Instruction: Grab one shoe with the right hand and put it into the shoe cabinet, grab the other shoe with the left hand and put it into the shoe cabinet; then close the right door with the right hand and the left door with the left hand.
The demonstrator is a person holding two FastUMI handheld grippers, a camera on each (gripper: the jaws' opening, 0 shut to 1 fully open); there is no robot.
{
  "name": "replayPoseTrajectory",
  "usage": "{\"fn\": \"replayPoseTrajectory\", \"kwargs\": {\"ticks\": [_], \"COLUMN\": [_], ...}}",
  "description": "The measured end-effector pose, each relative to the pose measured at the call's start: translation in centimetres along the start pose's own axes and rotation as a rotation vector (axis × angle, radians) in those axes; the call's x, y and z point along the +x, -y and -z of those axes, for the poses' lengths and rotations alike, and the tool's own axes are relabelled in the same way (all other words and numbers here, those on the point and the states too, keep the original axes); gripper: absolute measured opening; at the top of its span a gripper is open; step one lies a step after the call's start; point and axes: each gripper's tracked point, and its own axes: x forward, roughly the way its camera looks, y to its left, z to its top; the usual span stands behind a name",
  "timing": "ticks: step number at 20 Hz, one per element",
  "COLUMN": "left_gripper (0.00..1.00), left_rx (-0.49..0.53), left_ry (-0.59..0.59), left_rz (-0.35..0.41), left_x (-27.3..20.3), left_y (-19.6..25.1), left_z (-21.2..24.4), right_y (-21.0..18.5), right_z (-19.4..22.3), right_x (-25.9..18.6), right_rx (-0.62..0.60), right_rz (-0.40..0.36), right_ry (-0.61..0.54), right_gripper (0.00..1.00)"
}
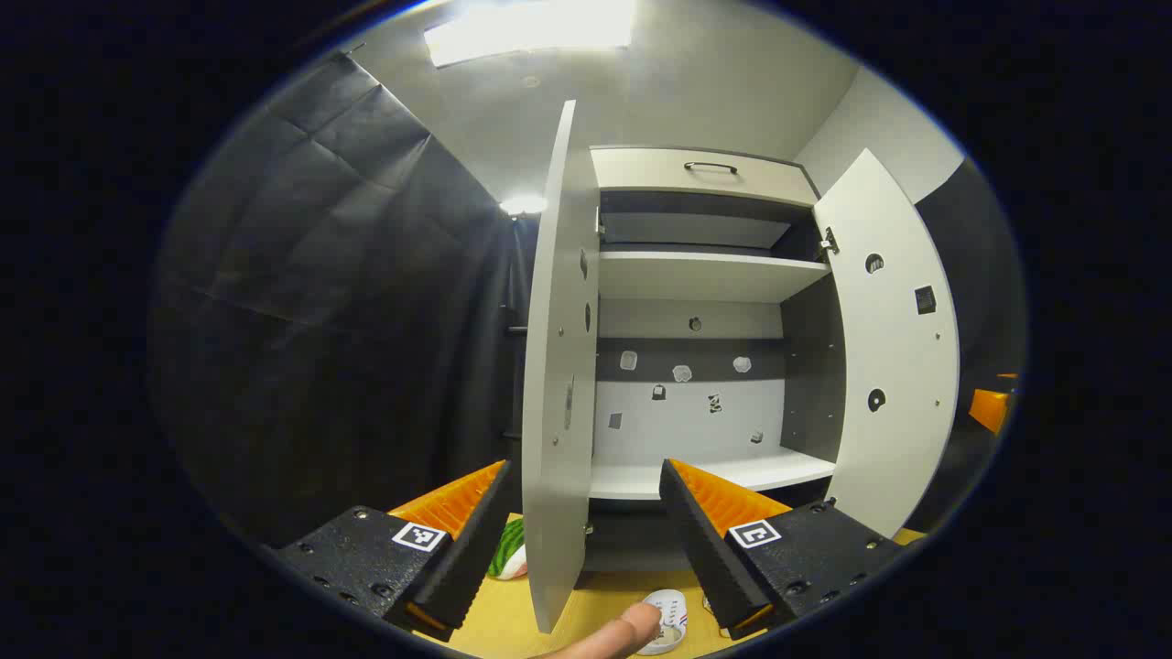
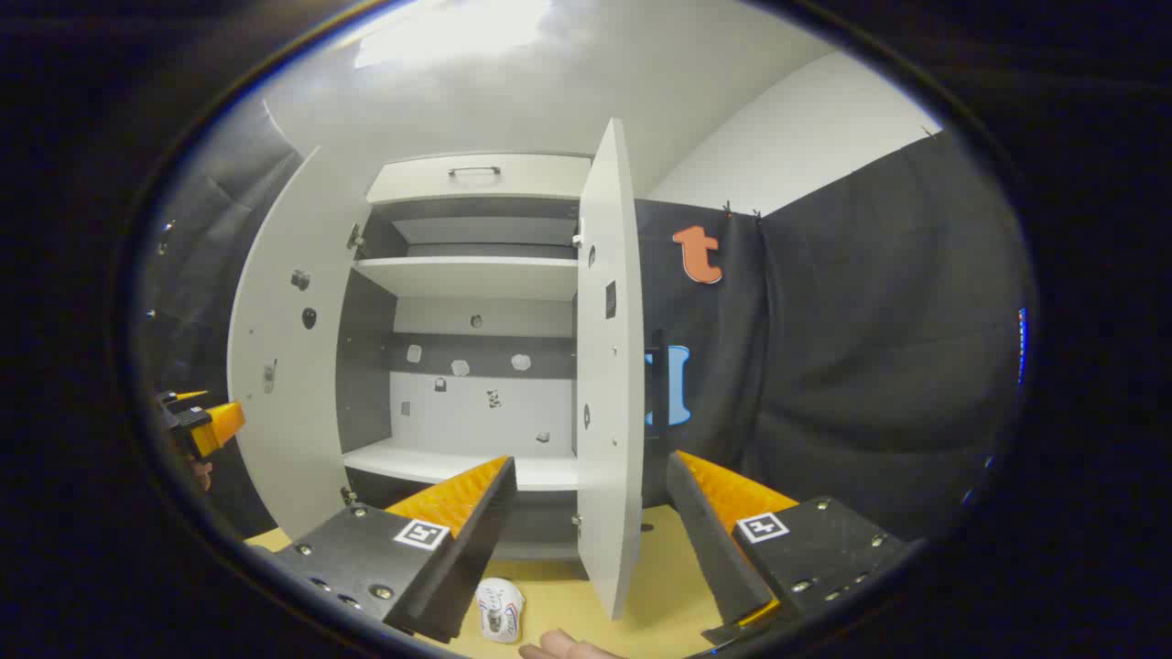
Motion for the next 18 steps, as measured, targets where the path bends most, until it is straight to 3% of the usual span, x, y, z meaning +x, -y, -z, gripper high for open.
{"fn": "replayPoseTrajectory", "kwargs": {"ticks": [6, 7, 8, 12, 13, 14, 18], "left_gripper": [0.94, 0.94, 0.95, 0.95, 0.95, 0.95, 0.94], "left_rx": [-0.013, -0.016, -0.016, 0.007, 0.005, 0.003, 0.017], "left_ry": [-0.033, -0.035, -0.037, -0.037, -0.036, -0.037, -0.031], "left_rz": [0.030, 0.029, 0.030, 0.048, 0.054, 0.060, 0.074], "left_x": [-0.2, -0.1, -0.1, -0.3, -0.4, -0.5, -0.7], "left_y": [0.5, 0.5, 0.5, 0.6, 0.8, 1.0, 1.4], "left_z": [1.2, 1.3, 1.3, 1.4, 1.4, 1.4, 1.7], "right_y": [-2.8, -2.8, -2.8, -3.1, -3.0, -2.7, -2.6], "right_z": [1.8, 1.9, 2.1, 2.2, 2.2, 2.3, 3.0], "right_x": [-0.7, -0.7, -0.5, -0.2, -0.1, 0.1, 0.7], "right_rx": [0.032, 0.023, 0.010, 0.020, 0.024, 0.022, 0.031], "right_rz": [-0.102, -0.100, -0.095, -0.093, -0.090, -0.083, -0.065], "right_ry": [-0.060, -0.062, -0.062, -0.062, -0.058, -0.056, -0.063], "right_gripper": [0.98, 0.94, 0.98, 0.98, 0.94, 0.98, 0.98]}}
